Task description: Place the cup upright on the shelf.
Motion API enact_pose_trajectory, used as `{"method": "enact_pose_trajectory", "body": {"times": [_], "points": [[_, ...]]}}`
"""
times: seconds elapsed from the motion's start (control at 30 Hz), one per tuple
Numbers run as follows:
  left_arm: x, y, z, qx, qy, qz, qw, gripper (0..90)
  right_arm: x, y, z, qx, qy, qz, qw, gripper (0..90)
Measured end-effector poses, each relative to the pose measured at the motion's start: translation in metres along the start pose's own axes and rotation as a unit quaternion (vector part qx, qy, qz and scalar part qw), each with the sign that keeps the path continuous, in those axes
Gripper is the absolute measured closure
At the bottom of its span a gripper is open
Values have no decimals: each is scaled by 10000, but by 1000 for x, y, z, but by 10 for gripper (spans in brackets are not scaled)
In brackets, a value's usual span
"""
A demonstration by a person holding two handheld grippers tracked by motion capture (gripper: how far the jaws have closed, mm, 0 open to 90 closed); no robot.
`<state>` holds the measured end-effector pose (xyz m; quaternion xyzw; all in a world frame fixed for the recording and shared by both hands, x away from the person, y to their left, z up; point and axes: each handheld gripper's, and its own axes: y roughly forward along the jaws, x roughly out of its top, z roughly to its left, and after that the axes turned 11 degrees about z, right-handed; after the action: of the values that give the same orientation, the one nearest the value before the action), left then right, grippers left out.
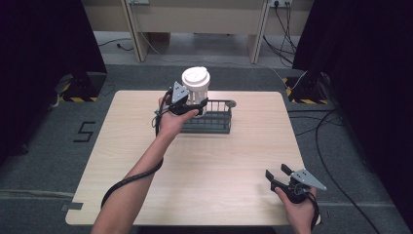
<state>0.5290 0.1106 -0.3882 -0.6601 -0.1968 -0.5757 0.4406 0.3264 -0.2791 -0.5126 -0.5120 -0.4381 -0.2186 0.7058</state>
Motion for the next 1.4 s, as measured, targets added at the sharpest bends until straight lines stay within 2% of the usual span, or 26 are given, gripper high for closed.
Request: {"method": "enact_pose_trajectory", "body": {"times": [0.3,0.63,0.97,1.4], "points": [[2,11,-2,54,-23,60,10000,173,0,0,0,20,58,-7,10000,296],[5,20,1,157,-98,81,9998,173,0,0,-1,19,-8,-1,10000,297],[-2,32,2,274,-184,184,9993,173,0,0,-1,39,-2,-7,10000,297],[-12,45,-2,313,-282,335,9986,172,0,0,0,69,-12,-8,10000,298]]}}
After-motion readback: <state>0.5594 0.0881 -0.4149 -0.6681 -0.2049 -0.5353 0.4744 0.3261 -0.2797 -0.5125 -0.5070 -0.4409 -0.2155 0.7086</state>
